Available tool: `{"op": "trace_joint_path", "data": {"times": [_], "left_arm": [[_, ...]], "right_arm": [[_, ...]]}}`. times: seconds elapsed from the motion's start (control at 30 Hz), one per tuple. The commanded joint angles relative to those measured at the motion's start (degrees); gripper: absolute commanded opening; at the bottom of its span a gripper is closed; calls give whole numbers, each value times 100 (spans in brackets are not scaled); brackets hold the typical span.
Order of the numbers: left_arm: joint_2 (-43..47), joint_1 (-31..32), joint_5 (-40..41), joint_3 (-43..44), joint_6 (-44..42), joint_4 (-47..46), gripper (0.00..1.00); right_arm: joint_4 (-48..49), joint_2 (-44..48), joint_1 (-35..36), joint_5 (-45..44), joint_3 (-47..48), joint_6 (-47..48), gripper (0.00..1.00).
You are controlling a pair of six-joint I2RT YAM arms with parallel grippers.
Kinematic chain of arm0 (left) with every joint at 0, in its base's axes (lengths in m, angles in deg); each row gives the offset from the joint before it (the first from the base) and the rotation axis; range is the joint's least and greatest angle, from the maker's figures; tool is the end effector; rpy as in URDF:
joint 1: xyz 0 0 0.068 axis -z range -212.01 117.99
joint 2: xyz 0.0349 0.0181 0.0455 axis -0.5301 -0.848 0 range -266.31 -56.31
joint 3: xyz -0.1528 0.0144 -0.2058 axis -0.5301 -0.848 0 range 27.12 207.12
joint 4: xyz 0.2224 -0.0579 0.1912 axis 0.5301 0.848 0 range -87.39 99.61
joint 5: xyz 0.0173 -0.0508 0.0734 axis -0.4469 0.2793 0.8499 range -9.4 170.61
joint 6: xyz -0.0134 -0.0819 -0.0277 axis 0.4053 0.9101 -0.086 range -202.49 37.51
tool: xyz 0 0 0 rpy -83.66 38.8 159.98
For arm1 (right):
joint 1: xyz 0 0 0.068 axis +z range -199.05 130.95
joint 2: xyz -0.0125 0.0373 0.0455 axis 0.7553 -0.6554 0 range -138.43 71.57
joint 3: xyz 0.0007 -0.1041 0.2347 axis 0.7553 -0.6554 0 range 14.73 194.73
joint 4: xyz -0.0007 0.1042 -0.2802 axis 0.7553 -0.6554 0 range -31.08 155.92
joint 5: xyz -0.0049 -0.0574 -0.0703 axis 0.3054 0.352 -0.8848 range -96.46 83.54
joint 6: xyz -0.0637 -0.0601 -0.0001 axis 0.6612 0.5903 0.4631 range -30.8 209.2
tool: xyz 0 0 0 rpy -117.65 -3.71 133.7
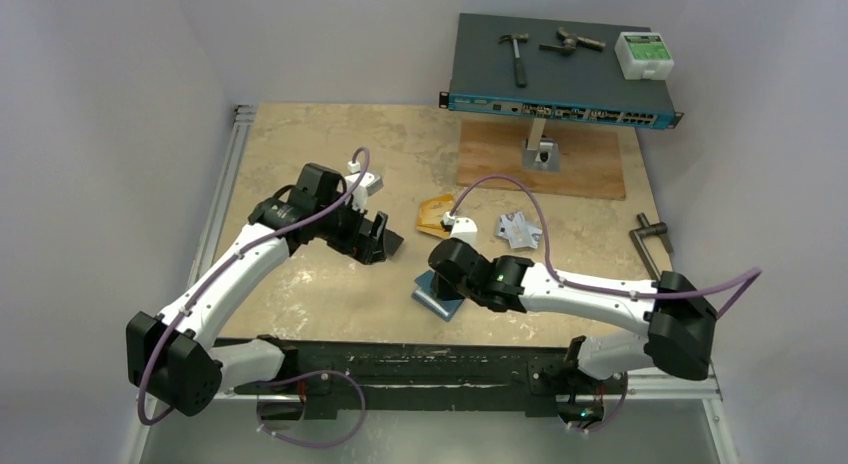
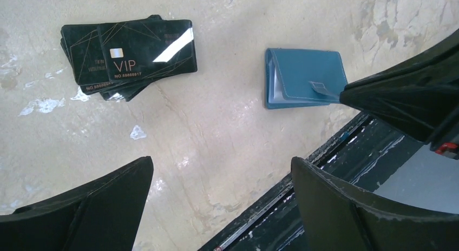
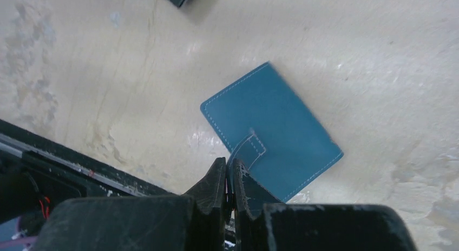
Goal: Put the credit cards into the card holder
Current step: Open the card holder at the center of the board.
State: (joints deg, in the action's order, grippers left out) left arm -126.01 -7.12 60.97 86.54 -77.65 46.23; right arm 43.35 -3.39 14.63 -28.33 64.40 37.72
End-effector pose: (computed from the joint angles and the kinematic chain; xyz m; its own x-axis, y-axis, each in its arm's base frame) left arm 0.2717 -0.1549 0.2349 -0.7788 0.2739 -0.5643 0.5122 0.7969 -0.3202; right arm 0.1752 0.2891 0.1768 -0.7689 0.0833 -0.6339 -0.1918 0.9158 0.3530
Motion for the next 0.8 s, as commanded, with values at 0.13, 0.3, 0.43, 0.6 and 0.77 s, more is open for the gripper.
{"op": "trace_joint_path", "data": {"times": [0.13,0.3,0.43,0.6,0.77], "left_arm": [[698,32,-211,5,-698,93,100],[904,31,-418,-46,-830,297,100],[956,27,-657,-77,-995,447,99],[958,27,-731,-122,-1090,452,98],[892,114,-764,-292,-1201,221,96]], "right_arm": [[465,-160,-34,1462,841,-298,0],[1914,153,-560,2615,-211,-1148,0],[2571,84,-929,3074,-984,-1673,0],[2497,60,-1093,2723,-1652,-1771,0],[2012,196,-1112,2212,-2122,-1758,0]]}}
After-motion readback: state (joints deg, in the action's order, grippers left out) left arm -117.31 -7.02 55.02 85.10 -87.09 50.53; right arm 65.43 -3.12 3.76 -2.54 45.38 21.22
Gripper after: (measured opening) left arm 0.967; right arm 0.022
